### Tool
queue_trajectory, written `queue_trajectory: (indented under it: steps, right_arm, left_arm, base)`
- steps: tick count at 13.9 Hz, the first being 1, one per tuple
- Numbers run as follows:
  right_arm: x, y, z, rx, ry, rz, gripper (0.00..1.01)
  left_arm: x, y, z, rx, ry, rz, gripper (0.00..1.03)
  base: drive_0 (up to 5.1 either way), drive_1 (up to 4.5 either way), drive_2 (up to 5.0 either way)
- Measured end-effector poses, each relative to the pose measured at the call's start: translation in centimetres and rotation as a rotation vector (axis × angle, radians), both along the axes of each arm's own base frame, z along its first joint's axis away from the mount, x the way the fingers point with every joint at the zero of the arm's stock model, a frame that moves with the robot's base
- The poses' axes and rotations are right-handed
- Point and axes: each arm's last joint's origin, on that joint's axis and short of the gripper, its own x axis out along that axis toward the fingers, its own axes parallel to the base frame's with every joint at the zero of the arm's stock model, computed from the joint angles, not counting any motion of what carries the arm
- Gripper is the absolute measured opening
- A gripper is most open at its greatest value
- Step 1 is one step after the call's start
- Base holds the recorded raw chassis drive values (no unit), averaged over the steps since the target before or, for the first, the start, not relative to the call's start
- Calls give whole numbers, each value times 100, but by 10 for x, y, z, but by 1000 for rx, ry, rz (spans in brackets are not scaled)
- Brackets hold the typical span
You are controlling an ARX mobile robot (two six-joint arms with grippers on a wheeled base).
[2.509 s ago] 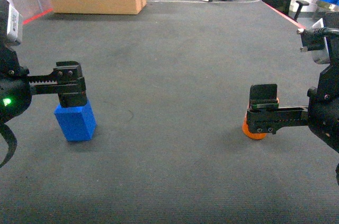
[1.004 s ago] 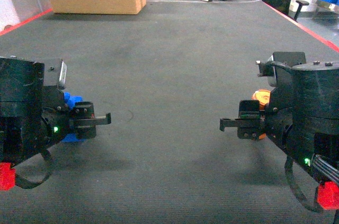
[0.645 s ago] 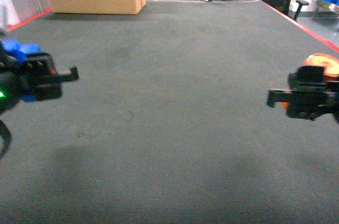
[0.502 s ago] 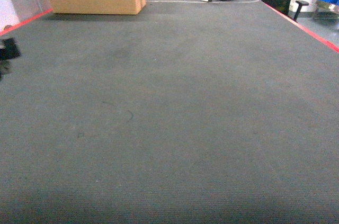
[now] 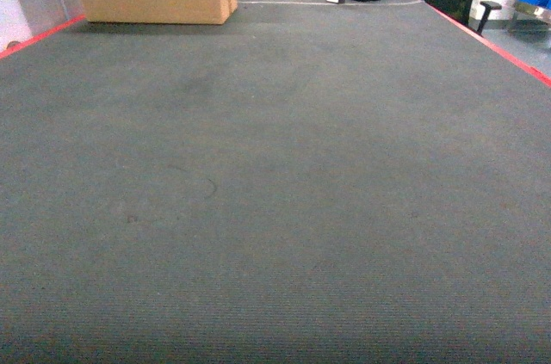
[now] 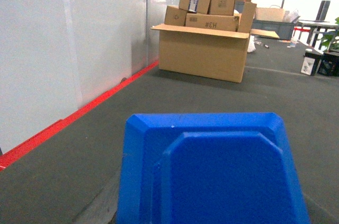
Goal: Sort blue parts and orange caps into right shelf containers
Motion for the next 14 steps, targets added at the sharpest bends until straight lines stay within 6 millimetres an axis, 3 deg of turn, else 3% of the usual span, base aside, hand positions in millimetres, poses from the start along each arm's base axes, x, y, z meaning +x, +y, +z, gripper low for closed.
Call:
queue_trajectory:
  steps: [2,4,10,14]
  right_arm:
    - [-3,-6,-9,-81,147,153,44]
    - [-11,-12,-25,-104,153,237,44]
    - [-25,-11,-52,-110,164,240,44]
    - [-30,-11,-58,-114,158,239,44]
  left_arm:
    - [-5,6,-8,36,122,-166,42]
    - [-18,13,-30,45,147,-313,42]
    - [-40,16,-59,44,147,-302,42]
    - [-48,16,-67,45,145,-302,42]
  base:
    - [0,0,0]
    - [0,0,0]
    - [0,0,0]
    - [0,0,0]
